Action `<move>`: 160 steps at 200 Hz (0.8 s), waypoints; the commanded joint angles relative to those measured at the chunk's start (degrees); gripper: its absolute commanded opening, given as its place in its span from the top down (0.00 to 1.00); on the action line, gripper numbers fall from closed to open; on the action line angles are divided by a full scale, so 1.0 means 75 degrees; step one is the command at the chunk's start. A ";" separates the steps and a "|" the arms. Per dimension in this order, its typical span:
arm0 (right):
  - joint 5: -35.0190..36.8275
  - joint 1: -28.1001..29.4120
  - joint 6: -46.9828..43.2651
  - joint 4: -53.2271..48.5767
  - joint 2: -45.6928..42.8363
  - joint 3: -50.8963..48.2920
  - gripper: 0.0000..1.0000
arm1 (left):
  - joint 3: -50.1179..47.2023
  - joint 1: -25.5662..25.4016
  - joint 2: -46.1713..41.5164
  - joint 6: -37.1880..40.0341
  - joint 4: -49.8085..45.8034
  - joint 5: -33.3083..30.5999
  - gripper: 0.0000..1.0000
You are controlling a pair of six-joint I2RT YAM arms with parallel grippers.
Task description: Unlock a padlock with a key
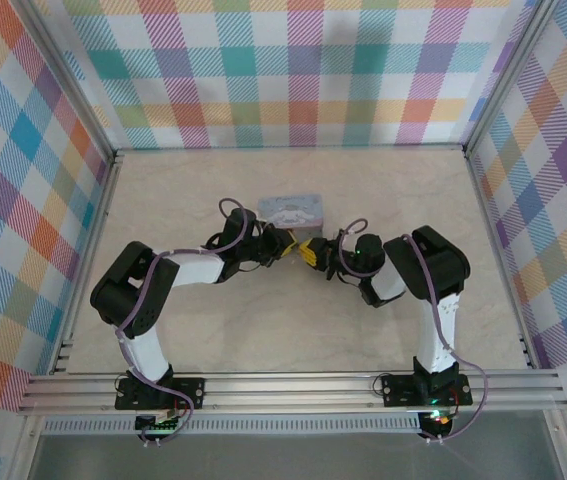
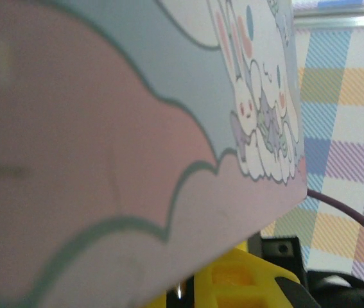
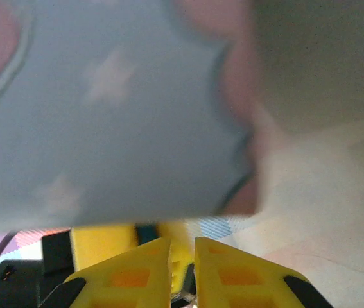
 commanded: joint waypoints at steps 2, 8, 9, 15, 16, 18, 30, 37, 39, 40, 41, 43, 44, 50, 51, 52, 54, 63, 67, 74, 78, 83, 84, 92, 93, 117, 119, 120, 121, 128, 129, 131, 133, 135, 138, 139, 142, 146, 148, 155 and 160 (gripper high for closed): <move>0.0210 -0.0162 -0.0388 0.0058 -0.0147 -0.0475 0.79 | 0.0018 -0.0053 -0.0307 0.0163 0.0169 0.0461 0.97; 0.0183 -0.0197 -0.0444 0.0058 -0.0186 -0.0595 0.78 | 0.0016 -0.0037 -0.0298 0.0191 0.0143 0.0451 0.97; 0.0175 -0.0211 -0.0455 0.0058 -0.0193 -0.0617 0.78 | 0.0017 -0.0039 -0.0297 0.0195 0.0142 0.0447 0.97; 0.0120 -0.0240 -0.0523 0.0058 -0.0228 -0.0724 0.77 | 0.0018 -0.0041 -0.0307 0.0240 0.0089 0.0425 0.97; 0.0114 -0.0244 -0.0535 0.0058 -0.0232 -0.0740 0.77 | 0.0013 -0.0041 -0.0313 0.0249 0.0074 0.0422 0.97; 0.0095 -0.0256 -0.0564 0.0058 -0.0235 -0.0769 0.76 | 0.0011 -0.0041 -0.0309 0.0261 0.0049 0.0419 0.97; -0.0013 -0.0314 -0.0750 0.0027 -0.0291 -0.0986 0.76 | 0.0018 -0.0041 -0.0329 0.0343 -0.0051 0.0376 0.97; -0.0054 -0.0343 -0.0871 -0.0056 -0.0323 -0.1111 0.76 | 0.0007 -0.0041 -0.0331 0.0398 -0.0133 0.0343 0.97; -0.0061 -0.0348 -0.0912 -0.0082 -0.0334 -0.1146 0.76 | 0.0004 -0.0041 -0.0340 0.0413 -0.0146 0.0341 0.97; -0.0070 -0.0356 -0.0929 -0.0094 -0.0337 -0.1162 0.76 | 0.0005 -0.0041 -0.0341 0.0423 -0.0155 0.0333 0.97; -0.0081 -0.0355 -0.0949 -0.0100 -0.0339 -0.1182 0.76 | 0.0000 -0.0041 -0.0342 0.0434 -0.0170 0.0329 0.97; -0.0089 -0.0359 -0.0987 -0.0122 -0.0349 -0.1211 0.76 | 0.0005 -0.0041 -0.0342 0.0445 -0.0185 0.0329 0.97; -0.0090 -0.0356 -0.0995 -0.0126 -0.0345 -0.1229 0.76 | 0.0000 -0.0041 -0.0342 0.0457 -0.0203 0.0333 0.97; -0.0114 -0.0374 -0.1117 -0.0189 -0.0373 -0.1327 0.76 | 0.0005 -0.0041 -0.0354 0.0505 -0.0281 0.0303 0.97; -0.0114 -0.0375 -0.1137 -0.0200 -0.0375 -0.1340 0.76 | 0.0006 -0.0041 -0.0366 0.0510 -0.0298 0.0296 0.97; -0.0114 -0.0376 -0.1152 -0.0206 -0.0375 -0.1358 0.76 | 0.0006 -0.0041 -0.0366 0.0524 -0.0313 0.0293 0.97; -0.0123 -0.0376 -0.1179 -0.0233 -0.0385 -0.1393 0.76 | 0.0007 -0.0041 -0.0366 0.0532 -0.0338 0.0285 0.97; -0.0137 -0.0377 -0.1333 -0.0301 -0.0416 -0.1517 0.76 | -0.0026 -0.0046 -0.0392 0.0572 -0.0395 0.0278 0.97; -0.0149 -0.0378 -0.1407 -0.0341 -0.0439 -0.1564 0.76 | -0.0017 -0.0052 -0.0402 0.0590 -0.0423 0.0269 0.97; -0.0161 -0.0377 -0.1517 -0.0422 -0.0474 -0.1651 0.76 | -0.0008 -0.0053 -0.0420 0.0614 -0.0514 0.0249 0.97; -0.0162 -0.0377 -0.1585 -0.0450 -0.0500 -0.1703 0.76 | -0.0005 -0.0053 -0.0424 0.0629 -0.0550 0.0243 0.97; -0.0162 -0.0377 -0.1674 -0.0505 -0.0542 -0.1764 0.76 | 0.0005 -0.0059 -0.0450 0.0658 -0.0608 0.0231 0.96; -0.0162 -0.0377 -0.1690 -0.0516 -0.0553 -0.1775 0.76 | 0.0012 -0.0062 -0.0449 0.0663 -0.0626 0.0231 0.96; -0.0162 -0.0377 -0.1859 -0.0711 -0.0656 -0.1838 0.76 | 0.0047 -0.0074 -0.0484 0.0738 -0.0776 0.0212 0.96; -0.0167 -0.0377 -0.1888 -0.0748 -0.0662 -0.1842 0.76 | 0.0056 -0.0075 -0.0484 0.0744 -0.0797 0.0204 0.96; -0.0151 -0.0333 -0.2797 -0.2196 -0.1339 -0.1820 0.76 | 0.0184 -0.0111 -0.0627 0.0977 -0.1203 0.0126 0.96; -0.0141 -0.0322 -0.2896 -0.2383 -0.1428 -0.1801 0.76 | 0.0186 -0.0112 -0.0639 0.0982 -0.1205 0.0120 0.96; -0.0140 -0.0314 -0.2946 -0.2475 -0.1476 -0.1788 0.76 | 0.0190 -0.0112 -0.0643 0.0983 -0.1205 0.0117 0.96; -0.0139 -0.0310 -0.2995 -0.2574 -0.1524 -0.1776 0.76 | 0.0192 -0.0112 -0.0645 0.0983 -0.1211 0.0115 0.96; -0.0096 -0.0267 -0.3364 -0.3361 -0.1851 -0.1654 0.76 | 0.0183 -0.0112 -0.0676 0.0972 -0.1223 0.0114 0.96; -0.0082 -0.0257 -0.3420 -0.3485 -0.1922 -0.1633 0.76 | 0.0194 -0.0112 -0.0679 0.0972 -0.1226 0.0120 0.96; -0.0063 -0.0244 -0.3536 -0.3725 -0.2034 -0.1587 0.76 | 0.0197 -0.0112 -0.0684 0.0972 -0.1234 0.0124 0.96; -0.0034 -0.0229 -0.3652 -0.3961 -0.2156 -0.1550 0.75 | 0.0210 -0.0112 -0.0683 0.0978 -0.1245 0.0125 0.96; -0.0007 -0.0202 -0.3775 -0.4193 -0.2274 -0.1505 0.75 | 0.0221 -0.0112 -0.0691 0.0982 -0.1251 0.0131 0.96; 0.0035 -0.0172 -0.3955 -0.4513 -0.2445 -0.1427 0.75 | 0.0228 -0.0112 -0.0695 0.0984 -0.1271 0.0137 0.96; 0.0054 -0.0163 -0.4014 -0.4653 -0.2506 -0.1402 0.75 | 0.0235 -0.0112 -0.0695 0.0990 -0.1268 0.0143 0.96; 0.0101 -0.0130 -0.4194 -0.5034 -0.2662 -0.1330 0.75 | 0.0243 -0.0112 -0.0694 0.0995 -0.1290 0.0154 0.96; 0.0194 -0.0084 -0.4423 -0.5493 -0.2881 -0.1205 0.75 | 0.0259 -0.0112 -0.0694 0.0982 -0.1309 0.0160 0.95; 0.0241 -0.0066 -0.4542 -0.5713 -0.3003 -0.1149 0.74 | 0.0263 -0.0112 -0.0691 0.0983 -0.1305 0.0161 0.95; 0.0402 0.0021 -0.4957 -0.6621 -0.3376 -0.0937 0.73 | 0.0264 -0.0112 -0.0694 0.0979 -0.1311 0.0161 0.95; 0.0535 0.0064 -0.5269 -0.7151 -0.3616 -0.0789 0.72 | 0.0264 -0.0112 -0.0699 0.0984 -0.1309 0.0152 0.95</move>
